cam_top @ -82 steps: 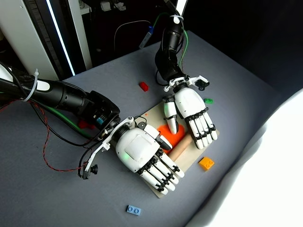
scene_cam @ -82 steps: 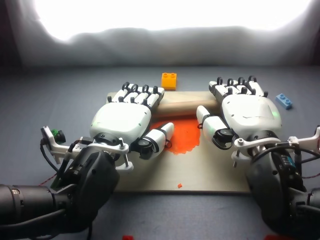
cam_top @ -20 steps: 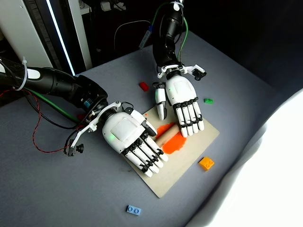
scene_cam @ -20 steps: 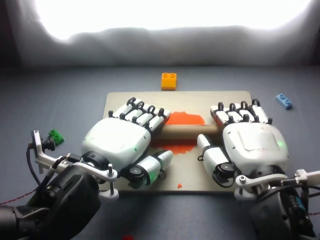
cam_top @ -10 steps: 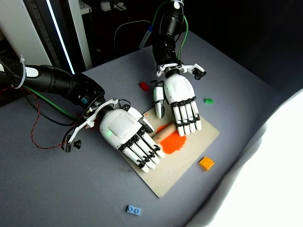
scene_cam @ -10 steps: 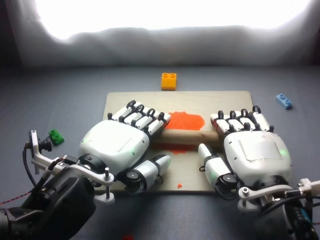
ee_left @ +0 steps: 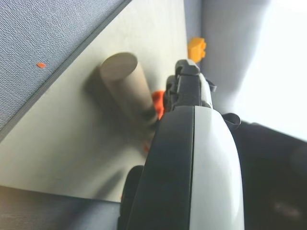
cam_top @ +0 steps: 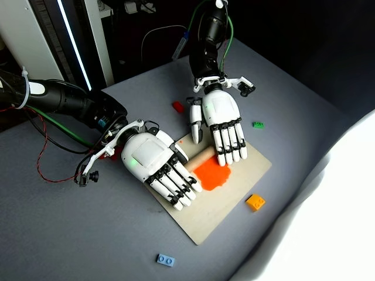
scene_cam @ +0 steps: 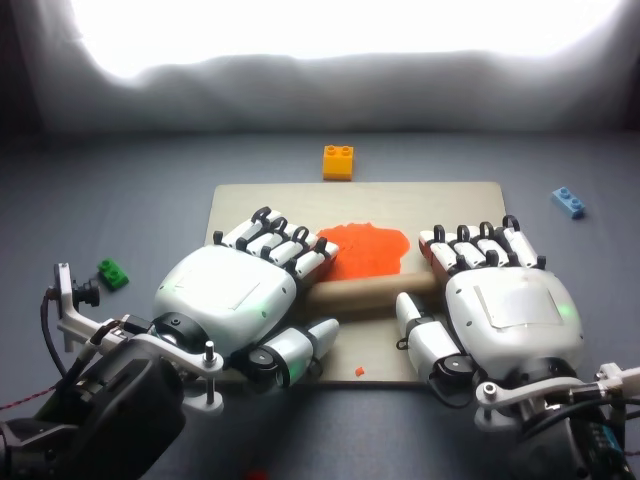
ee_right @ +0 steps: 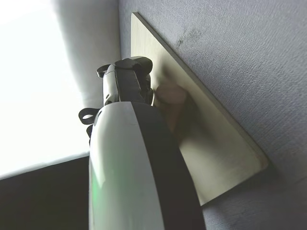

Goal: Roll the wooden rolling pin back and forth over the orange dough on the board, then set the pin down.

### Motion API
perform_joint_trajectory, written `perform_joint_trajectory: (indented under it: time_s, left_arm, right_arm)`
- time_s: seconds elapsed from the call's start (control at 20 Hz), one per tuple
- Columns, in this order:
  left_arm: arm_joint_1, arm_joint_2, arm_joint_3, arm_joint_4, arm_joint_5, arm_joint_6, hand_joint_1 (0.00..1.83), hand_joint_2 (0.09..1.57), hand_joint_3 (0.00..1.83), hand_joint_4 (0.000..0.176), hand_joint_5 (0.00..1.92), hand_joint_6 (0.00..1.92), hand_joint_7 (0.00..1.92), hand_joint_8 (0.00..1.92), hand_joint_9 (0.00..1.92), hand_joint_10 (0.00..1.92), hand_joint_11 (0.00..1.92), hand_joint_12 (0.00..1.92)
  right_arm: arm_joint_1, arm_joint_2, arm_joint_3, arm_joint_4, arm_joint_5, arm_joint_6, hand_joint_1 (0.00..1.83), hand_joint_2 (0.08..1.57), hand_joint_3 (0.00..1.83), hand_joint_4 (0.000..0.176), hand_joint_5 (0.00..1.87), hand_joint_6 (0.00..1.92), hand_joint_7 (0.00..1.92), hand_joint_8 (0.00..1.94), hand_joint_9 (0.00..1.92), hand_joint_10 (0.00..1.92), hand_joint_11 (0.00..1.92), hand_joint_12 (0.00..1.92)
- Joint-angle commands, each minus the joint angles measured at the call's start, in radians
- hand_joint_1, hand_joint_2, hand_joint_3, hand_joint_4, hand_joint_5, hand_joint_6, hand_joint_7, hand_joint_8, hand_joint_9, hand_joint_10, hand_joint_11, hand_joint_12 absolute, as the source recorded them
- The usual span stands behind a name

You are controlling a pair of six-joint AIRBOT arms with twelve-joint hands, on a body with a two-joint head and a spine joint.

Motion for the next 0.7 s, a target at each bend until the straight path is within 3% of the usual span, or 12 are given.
perform_joint_trajectory:
  time_s: [0.0, 0.65]
  left_arm:
    - [-0.003, 0.013, -0.004, 0.039, -0.092, 0.005, 0.0, 1.57, 0.02, 0.0, 0.19, 0.0, 0.2, 0.0, 0.13, 0.0, 0.0, 0.16]
    - [0.005, 0.056, -0.053, 0.039, -0.084, 0.019, 0.0, 1.57, 0.03, 0.0, 0.17, 0.0, 0.17, 0.0, 0.12, 0.0, 0.0, 0.12]
  right_arm:
    - [-0.002, 0.005, -0.004, -0.077, 0.097, -0.006, 0.0, 1.57, 0.05, 0.0, 0.35, 0.01, 0.38, 0.0, 0.31, 0.01, 0.0, 0.75]
    - [-0.017, 0.01, -0.031, -0.086, 0.115, -0.027, 0.0, 1.57, 0.07, 0.0, 0.34, 0.0, 0.36, 0.0, 0.29, 0.0, 0.0, 0.71]
